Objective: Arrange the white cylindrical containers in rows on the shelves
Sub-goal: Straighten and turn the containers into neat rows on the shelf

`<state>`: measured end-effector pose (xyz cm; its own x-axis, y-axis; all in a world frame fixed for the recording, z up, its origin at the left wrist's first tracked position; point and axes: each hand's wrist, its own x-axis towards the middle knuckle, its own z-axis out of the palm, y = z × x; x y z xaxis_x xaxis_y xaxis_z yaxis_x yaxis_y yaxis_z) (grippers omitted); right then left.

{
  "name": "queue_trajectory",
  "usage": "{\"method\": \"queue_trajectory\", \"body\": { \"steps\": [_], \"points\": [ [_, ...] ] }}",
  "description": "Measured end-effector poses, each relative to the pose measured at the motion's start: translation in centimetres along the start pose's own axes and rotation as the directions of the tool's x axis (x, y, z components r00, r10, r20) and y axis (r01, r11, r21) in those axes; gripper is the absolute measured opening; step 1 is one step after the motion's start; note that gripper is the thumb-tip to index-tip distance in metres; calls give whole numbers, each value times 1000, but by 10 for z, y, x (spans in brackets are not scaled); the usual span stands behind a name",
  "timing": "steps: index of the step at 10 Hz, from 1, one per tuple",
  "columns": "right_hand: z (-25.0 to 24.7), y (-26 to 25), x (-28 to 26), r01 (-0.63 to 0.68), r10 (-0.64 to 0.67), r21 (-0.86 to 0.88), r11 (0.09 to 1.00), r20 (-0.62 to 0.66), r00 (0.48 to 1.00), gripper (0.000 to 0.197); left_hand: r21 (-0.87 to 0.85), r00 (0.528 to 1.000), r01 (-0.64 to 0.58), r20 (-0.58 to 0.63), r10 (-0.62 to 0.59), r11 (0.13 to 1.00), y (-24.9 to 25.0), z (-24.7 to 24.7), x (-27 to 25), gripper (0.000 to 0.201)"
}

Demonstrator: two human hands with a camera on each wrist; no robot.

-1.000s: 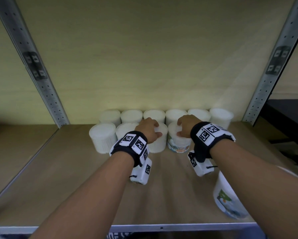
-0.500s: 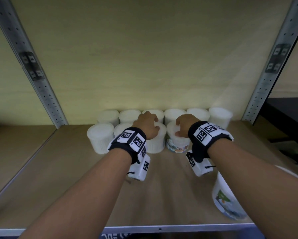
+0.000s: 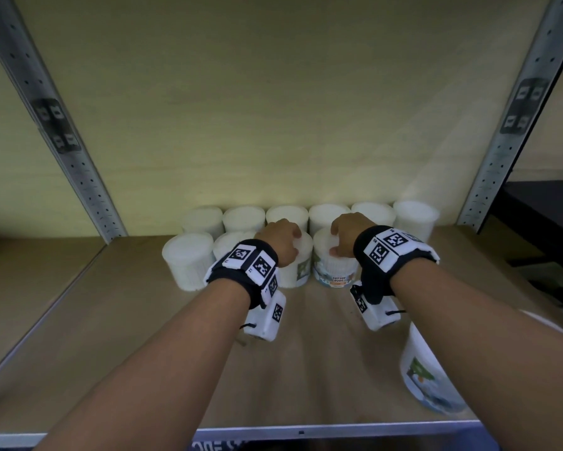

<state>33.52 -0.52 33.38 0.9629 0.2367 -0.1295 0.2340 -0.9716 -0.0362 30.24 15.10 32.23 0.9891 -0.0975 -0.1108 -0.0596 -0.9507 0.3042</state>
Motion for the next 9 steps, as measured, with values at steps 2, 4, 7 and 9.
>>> {"method": "queue_trajectory", "body": {
  "steps": [2,4,7,9],
  "points": [
    [1,0,0,4,-4,-4,1000,-5,1000,53,-40,997,-30,63,32,999,0,-10,-3,57],
    [1,0,1,9,-9,-5,1000,-1,1000,55,-20,978,48,-200,-51,999,1,5,-2,41],
    [2,2,3,14,-14,-6,1000,2,1000,55,48,983,71,-174,-62,996,1,10,2,51],
    [2,2,3,15,-15,-9,1000,3,1000,55,19,997,26,-75,-24,999,-1,4,3,48]
  ]
}}
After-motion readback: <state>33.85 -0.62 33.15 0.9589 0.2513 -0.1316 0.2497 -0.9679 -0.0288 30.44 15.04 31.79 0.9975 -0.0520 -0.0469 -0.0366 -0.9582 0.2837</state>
